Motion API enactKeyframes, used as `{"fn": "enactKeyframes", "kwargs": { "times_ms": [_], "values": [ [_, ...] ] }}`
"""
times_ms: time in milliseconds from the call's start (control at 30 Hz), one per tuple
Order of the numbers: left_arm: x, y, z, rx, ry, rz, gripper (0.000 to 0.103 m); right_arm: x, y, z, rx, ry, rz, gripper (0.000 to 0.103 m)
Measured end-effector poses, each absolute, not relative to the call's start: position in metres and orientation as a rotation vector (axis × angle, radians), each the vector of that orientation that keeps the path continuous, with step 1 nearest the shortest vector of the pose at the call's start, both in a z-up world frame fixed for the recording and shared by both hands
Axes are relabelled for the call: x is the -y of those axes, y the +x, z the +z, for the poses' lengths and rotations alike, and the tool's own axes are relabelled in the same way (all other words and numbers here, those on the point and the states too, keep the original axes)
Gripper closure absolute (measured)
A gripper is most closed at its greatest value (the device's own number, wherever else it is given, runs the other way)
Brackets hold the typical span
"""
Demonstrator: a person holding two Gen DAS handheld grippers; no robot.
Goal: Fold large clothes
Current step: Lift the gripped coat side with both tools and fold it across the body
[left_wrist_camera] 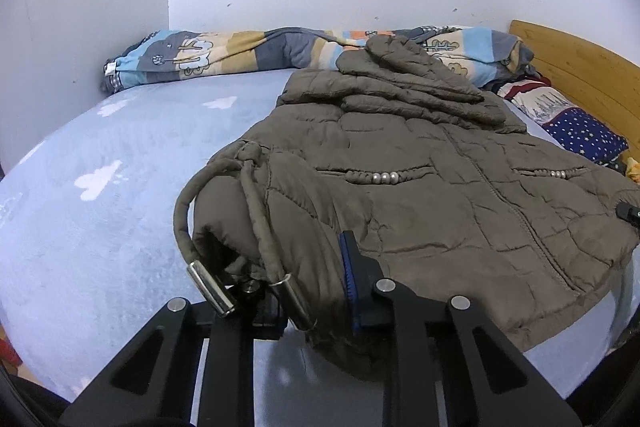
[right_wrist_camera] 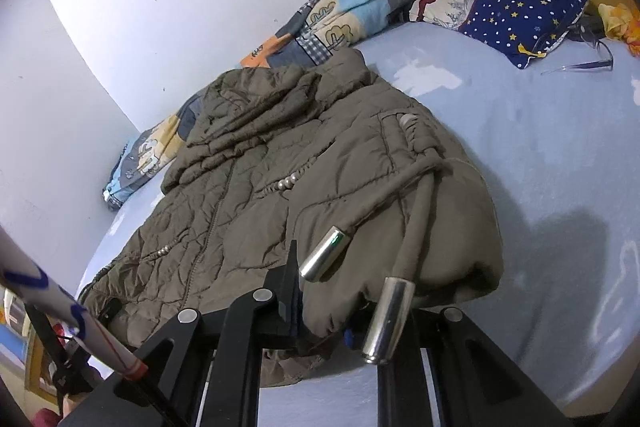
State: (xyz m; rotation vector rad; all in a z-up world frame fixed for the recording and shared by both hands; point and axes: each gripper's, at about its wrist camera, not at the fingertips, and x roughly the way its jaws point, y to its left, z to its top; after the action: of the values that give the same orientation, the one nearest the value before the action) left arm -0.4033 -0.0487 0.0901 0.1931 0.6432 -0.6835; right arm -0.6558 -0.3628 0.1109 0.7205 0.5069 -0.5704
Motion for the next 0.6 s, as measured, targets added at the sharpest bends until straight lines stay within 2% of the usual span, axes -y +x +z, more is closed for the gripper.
{"fn": "enactKeyframes", "kwargs": {
  "times_ms": [600],
  "values": [
    [0.026,-0.42,0.115,-0.601,0.172,-0.706,0.082,0.35,-0.682,0.129,-0.483,0.727,-0.536,0.088]
  ]
}}
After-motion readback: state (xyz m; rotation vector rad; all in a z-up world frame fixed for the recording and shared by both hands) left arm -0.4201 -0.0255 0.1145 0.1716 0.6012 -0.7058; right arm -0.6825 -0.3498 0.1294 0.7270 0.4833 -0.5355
